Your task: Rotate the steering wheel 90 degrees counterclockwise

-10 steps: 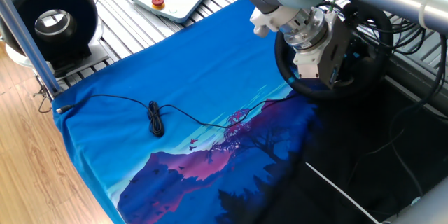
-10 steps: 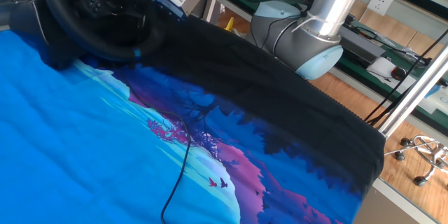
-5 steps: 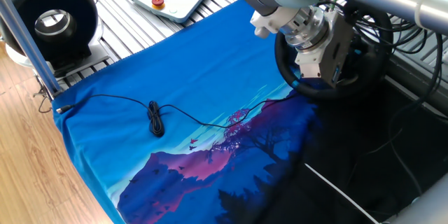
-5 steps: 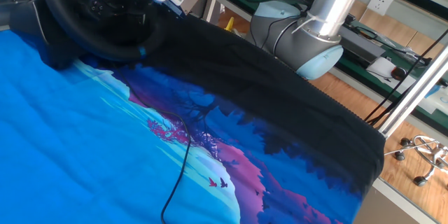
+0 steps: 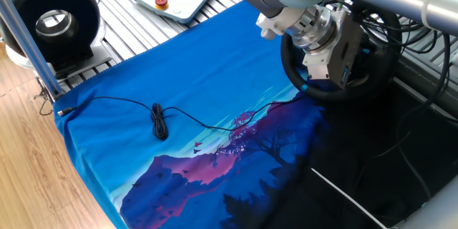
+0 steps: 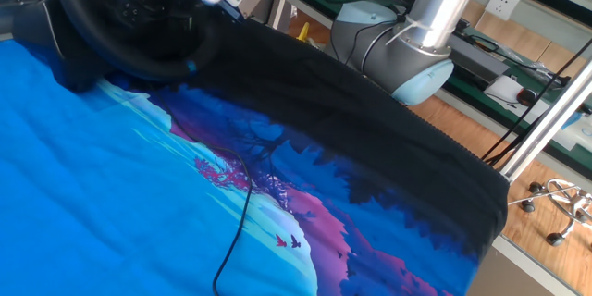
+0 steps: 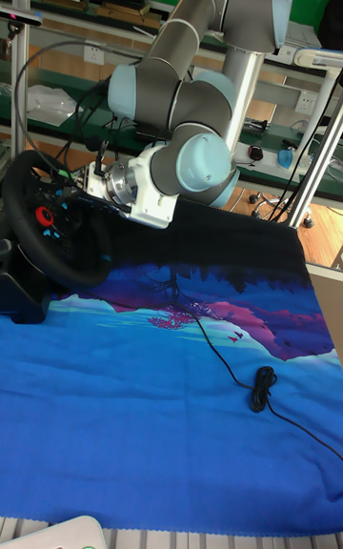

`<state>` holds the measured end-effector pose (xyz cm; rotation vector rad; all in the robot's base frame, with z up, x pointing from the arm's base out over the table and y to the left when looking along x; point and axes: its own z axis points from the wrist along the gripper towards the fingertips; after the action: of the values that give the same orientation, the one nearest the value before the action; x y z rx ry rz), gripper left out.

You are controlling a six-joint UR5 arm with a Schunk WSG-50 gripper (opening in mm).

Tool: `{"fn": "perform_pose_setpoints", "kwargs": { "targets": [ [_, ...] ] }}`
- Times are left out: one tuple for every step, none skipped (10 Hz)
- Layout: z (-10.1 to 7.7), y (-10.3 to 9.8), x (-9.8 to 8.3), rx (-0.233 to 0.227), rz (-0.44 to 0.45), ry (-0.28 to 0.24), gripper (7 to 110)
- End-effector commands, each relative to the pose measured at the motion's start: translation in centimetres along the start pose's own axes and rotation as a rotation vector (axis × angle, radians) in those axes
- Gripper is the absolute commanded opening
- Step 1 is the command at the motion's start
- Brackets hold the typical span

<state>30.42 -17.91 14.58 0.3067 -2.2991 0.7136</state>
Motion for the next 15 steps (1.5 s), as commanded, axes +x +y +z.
{"fn": "perform_pose_setpoints", "kwargs": {
  "targets": [
    [-0.1, -0.7, 0.8, 0.027, 0.018, 0.032, 7],
    [-0.2, -0.8, 1.2, 0.036, 0.023, 0.044, 7],
    [-0.3, -0.8, 1.3, 0.034, 0.023, 0.047, 7],
    [-0.3, -1.0, 1.4, 0.041, 0.026, 0.051, 7],
    [-0.3, -1.4, 1.6, 0.061, 0.034, 0.059, 7],
    [-0.4, -1.7, 1.9, 0.071, 0.039, 0.071, 7],
    [-0.5, -1.6, 2.2, 0.070, 0.040, 0.082, 7],
    [-0.5, -1.6, 2.2, 0.071, 0.041, 0.083, 7],
    [-0.6, -2.0, 2.3, 0.087, 0.046, 0.086, 7],
    [-0.6, -2.0, 2.2, 0.085, 0.047, 0.084, 7],
    [-0.7, -0.8, 1.6, 0.037, 0.050, 0.057, 7],
    [-2.5, 0.5, 1.1, -0.015, 0.044, 0.026, 7],
    [-5.5, 1.1, 1.3, -0.064, 0.017, 0.004, 7],
    [-8.7, 2.3, 0.8, -0.171, -0.025, -0.087, 7],
    [-12.8, 4.8, -2.1, -0.346, -0.038, -0.317, 7]
  ]
}}
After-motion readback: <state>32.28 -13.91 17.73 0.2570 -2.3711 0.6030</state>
